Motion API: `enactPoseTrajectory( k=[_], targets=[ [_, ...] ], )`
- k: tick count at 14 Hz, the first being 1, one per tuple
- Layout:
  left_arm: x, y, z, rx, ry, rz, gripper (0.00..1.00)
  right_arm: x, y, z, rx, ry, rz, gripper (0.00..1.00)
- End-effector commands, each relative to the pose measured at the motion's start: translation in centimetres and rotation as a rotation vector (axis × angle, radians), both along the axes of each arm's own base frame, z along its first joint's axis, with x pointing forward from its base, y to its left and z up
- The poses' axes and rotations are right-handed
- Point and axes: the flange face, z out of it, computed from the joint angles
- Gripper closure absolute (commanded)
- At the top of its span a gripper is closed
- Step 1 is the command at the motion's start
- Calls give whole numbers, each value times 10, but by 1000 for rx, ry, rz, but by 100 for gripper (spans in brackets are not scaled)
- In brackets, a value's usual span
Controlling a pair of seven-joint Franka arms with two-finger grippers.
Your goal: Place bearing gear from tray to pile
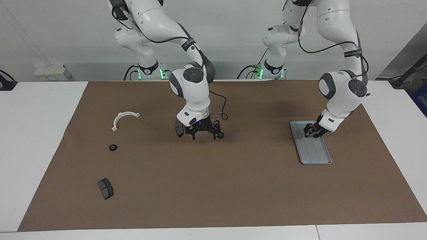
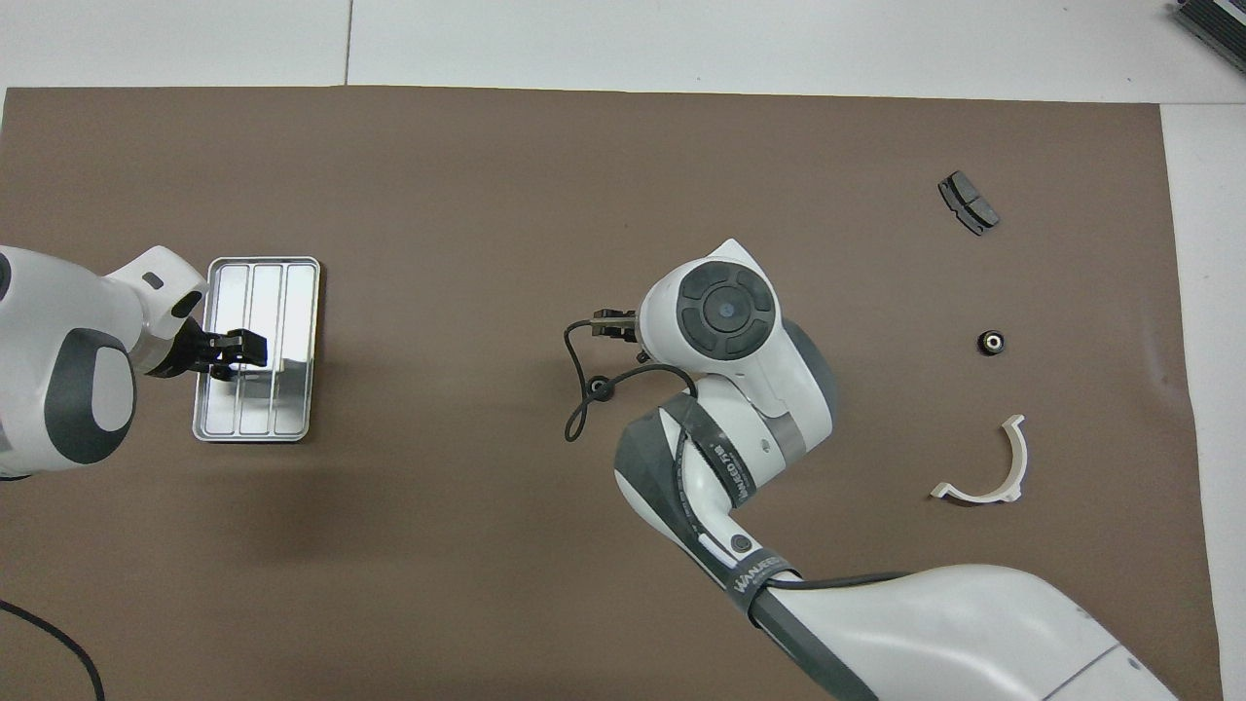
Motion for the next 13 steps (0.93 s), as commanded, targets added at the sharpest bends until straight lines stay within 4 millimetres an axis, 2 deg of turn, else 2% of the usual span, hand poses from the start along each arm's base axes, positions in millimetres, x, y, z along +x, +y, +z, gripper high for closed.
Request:
enactPoseTrajectory(
  k=[1,3,6,7,9,11,13],
  targets=[
    [-11,8,-2,13,-17,-4,28,2,21,-18,-13,11,-29,0],
    [-14,14,-7,14,-25,7,31,-16,48,-40,-19,34,-18,0],
    [-14,17,-9,13,-24,7,35,-22,52,-50,-21,24,-24,0],
    [-14,17,-11,13,-21,7,38,-32,61,-54,-24,31,-17,0],
    [-13,17,-13,12,-25,8,45,-39,60,-61,-38,47,-19,14],
    [-14,17,-15,12,-21,9,57,-42,59,-64,-44,54,-18,28],
    [-14,17,-15,12,-21,9,68,-43,61,-63,-45,56,-29,59]
  ],
)
